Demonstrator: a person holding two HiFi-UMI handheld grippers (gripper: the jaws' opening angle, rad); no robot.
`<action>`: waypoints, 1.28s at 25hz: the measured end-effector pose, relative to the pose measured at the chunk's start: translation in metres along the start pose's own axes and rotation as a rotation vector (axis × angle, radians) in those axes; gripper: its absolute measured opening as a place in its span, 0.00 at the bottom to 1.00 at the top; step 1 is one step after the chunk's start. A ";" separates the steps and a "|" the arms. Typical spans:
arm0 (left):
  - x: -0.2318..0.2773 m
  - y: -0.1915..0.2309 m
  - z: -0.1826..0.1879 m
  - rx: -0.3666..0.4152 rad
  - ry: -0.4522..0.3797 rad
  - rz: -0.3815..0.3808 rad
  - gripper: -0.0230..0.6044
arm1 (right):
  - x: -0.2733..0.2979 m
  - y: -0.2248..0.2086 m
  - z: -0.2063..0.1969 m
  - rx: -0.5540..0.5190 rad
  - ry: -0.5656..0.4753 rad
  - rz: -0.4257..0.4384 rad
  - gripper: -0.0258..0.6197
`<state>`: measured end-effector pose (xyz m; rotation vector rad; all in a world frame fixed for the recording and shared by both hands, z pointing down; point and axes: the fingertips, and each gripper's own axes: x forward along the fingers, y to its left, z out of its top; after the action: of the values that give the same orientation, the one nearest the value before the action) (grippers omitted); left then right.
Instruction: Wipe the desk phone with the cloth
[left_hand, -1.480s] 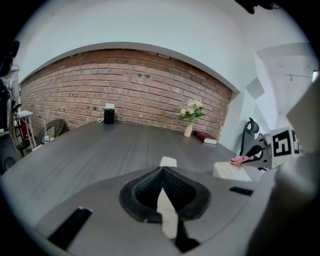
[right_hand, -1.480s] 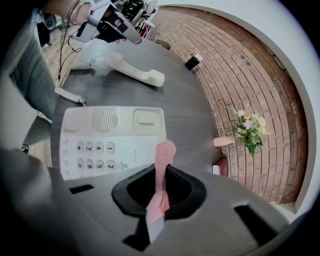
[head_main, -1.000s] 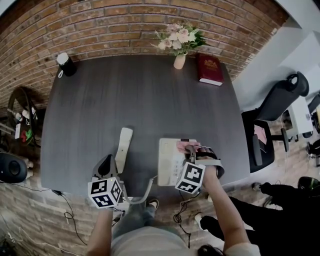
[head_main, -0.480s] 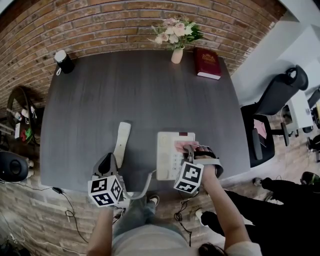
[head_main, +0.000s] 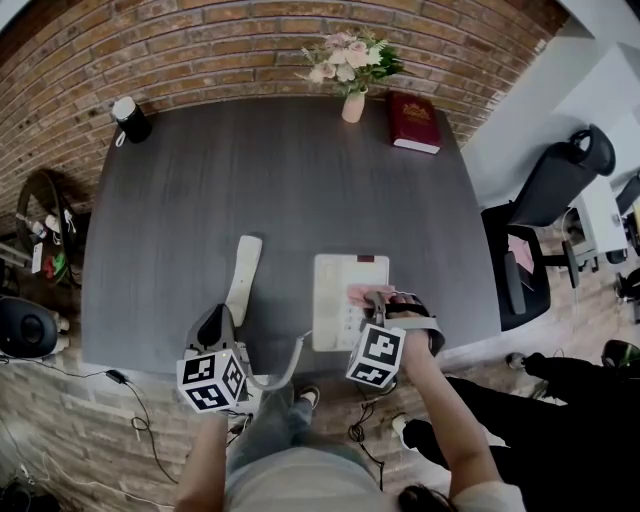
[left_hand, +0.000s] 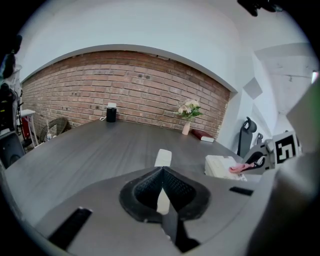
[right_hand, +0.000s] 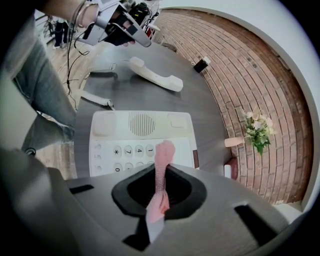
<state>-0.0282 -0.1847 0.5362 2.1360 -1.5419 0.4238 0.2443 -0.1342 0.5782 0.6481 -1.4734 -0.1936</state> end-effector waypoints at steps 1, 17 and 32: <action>-0.002 0.000 -0.001 0.000 0.000 0.001 0.04 | -0.001 0.002 0.000 0.000 -0.001 0.003 0.08; -0.029 0.001 -0.016 0.014 0.007 0.007 0.04 | -0.013 0.042 -0.002 0.003 -0.010 0.036 0.08; -0.039 -0.017 -0.037 0.013 0.024 -0.025 0.04 | -0.025 0.079 -0.012 -0.003 -0.004 0.071 0.08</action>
<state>-0.0243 -0.1293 0.5442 2.1505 -1.5014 0.4504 0.2322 -0.0533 0.5977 0.5923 -1.4972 -0.1426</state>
